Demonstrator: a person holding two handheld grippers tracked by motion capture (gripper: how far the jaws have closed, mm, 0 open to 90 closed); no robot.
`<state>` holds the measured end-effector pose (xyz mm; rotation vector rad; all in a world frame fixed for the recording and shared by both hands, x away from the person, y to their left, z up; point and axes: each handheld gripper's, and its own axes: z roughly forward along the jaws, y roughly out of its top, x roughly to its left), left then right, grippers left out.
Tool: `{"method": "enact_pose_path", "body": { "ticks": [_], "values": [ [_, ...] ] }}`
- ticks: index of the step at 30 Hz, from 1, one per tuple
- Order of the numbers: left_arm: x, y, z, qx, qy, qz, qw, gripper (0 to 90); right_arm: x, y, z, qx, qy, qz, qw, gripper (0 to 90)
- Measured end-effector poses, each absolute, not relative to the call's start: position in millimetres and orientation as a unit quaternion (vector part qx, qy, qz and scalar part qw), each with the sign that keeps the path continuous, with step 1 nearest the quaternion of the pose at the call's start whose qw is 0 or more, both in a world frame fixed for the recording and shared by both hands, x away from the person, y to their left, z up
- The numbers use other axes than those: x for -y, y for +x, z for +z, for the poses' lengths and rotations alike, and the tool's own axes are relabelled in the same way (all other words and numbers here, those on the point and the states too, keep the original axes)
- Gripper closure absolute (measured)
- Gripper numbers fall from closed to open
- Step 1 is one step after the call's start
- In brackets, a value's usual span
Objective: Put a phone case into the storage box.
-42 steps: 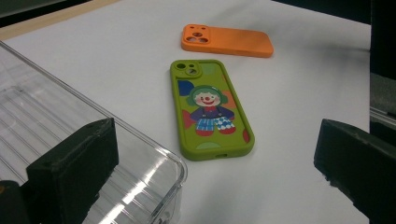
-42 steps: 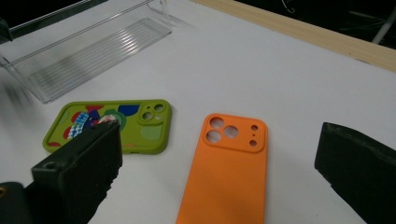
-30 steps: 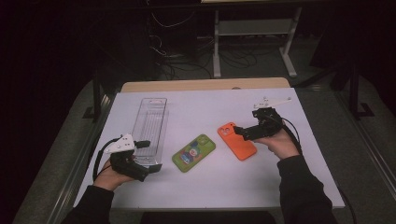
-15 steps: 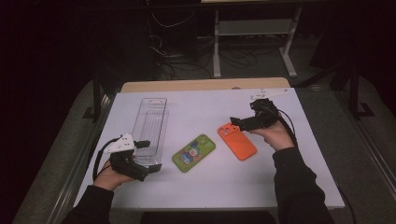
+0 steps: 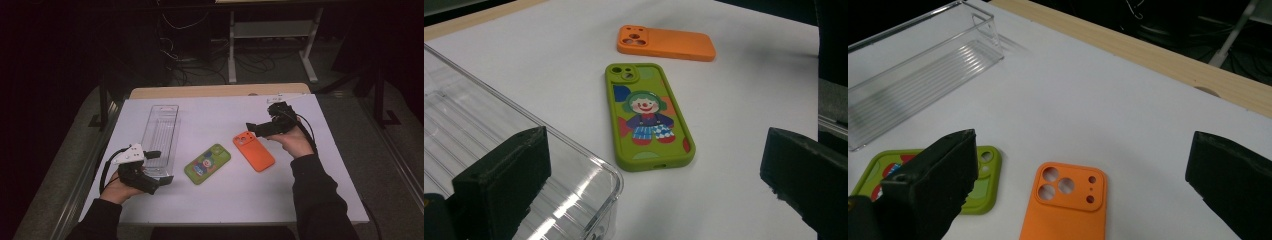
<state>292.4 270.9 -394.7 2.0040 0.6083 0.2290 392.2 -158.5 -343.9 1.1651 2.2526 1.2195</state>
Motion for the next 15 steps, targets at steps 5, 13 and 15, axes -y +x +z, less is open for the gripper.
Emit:
{"method": "enact_pose_path", "body": {
  "ticks": [5,13,15],
  "values": [
    [-270.7,292.2,-394.7,-0.252,0.828,0.093,0.493,0.0,157.8,393.1,-346.4,-0.795,0.413,0.415,0.161,0.0],
    [-270.6,292.1,-394.6,-0.250,0.828,0.093,0.493,0.0,154.1,394.7,-352.5,-0.810,0.423,0.379,0.146,0.0],
    [-270.4,291.9,-394.7,-0.252,0.827,0.092,0.494,0.0,152.3,395.4,-355.4,-0.816,0.427,0.365,0.136,0.0]
  ]
}}
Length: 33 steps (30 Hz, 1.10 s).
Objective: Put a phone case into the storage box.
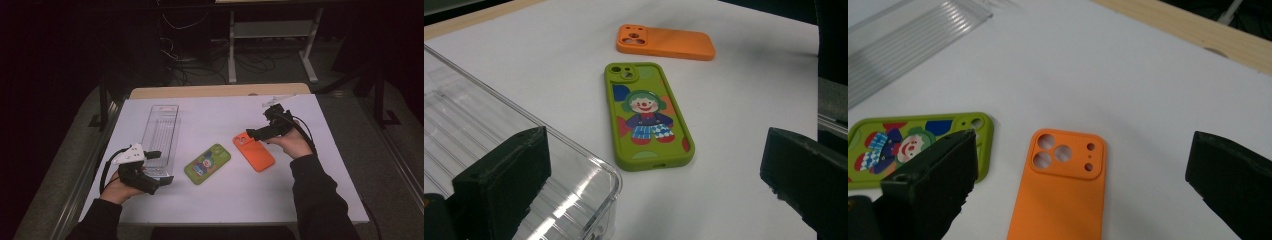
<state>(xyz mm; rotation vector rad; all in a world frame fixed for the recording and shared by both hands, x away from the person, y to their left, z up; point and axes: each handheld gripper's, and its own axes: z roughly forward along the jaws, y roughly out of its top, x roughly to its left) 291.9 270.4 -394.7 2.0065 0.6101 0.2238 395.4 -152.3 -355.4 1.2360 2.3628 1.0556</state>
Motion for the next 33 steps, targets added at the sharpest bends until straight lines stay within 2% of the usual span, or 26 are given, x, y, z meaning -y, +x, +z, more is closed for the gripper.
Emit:
{"method": "enact_pose_path", "body": {
  "ticks": [33],
  "values": [
    [-270.0,291.8,-395.1,-0.252,0.827,0.092,0.494,0.0,140.5,397.9,-387.5,-0.850,0.442,0.272,0.094,0.0]
  ]
}}
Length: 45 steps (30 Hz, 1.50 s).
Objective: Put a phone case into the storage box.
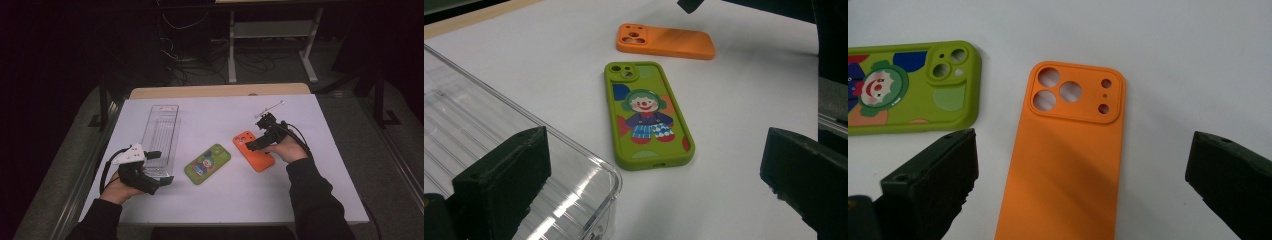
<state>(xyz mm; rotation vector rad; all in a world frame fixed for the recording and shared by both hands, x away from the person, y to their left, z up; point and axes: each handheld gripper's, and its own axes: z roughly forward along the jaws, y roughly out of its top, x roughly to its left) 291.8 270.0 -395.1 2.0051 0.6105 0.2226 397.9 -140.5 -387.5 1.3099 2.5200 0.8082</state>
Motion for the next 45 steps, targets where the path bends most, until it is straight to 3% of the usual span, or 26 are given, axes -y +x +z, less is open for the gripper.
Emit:
{"method": "enact_pose_path", "body": {
  "ticks": [35,45],
  "values": [
    [-270.6,291.4,-395.0,-0.252,0.829,0.092,0.491,0.0,124.4,390.9,-428.5,-0.862,0.456,0.209,0.073,0.4],
    [-270.6,291.4,-395.1,-0.252,0.829,0.092,0.491,0.0,122.5,391.0,-434.5,-0.864,0.459,0.193,0.074,4.4]
  ]
}}
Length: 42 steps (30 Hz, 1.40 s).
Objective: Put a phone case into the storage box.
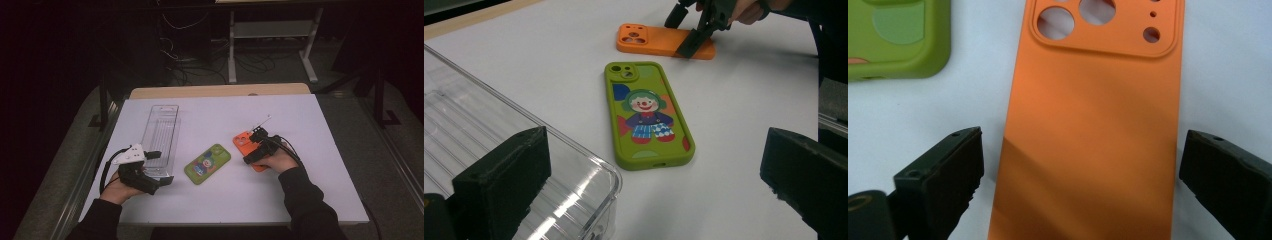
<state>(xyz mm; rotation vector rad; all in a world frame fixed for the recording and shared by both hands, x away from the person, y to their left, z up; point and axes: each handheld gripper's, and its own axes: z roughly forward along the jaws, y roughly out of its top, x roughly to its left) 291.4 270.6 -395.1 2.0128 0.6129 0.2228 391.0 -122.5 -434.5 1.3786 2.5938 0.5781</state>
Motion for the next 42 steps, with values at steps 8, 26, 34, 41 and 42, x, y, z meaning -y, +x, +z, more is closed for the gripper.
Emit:
{"method": "enact_pose_path", "body": {
  "ticks": [8,26,34,41,42],
  "values": [
    [-271.2,291.7,-394.9,-0.251,0.831,0.093,0.489,0.0,122.1,390.8,-436.2,-0.866,0.459,0.186,0.075,7.8],
    [-271.7,291.6,-394.6,-0.248,0.833,0.096,0.486,0.0,122.1,385.9,-435.7,-0.858,0.470,0.190,0.086,13.9],
    [-269.5,290.6,-395.2,-0.252,0.830,0.095,0.488,0.0,123.8,385.1,-435.9,-0.856,0.471,0.198,0.085,14.8],
    [-269.0,290.0,-395.7,-0.257,0.826,0.092,0.493,0.0,129.5,387.2,-434.3,-0.855,0.471,0.203,0.082,15.0],
    [-269.1,289.9,-395.6,-0.257,0.826,0.092,0.493,0.0,129.5,387.2,-434.3,-0.855,0.471,0.203,0.082,15.0]
  ]
}}
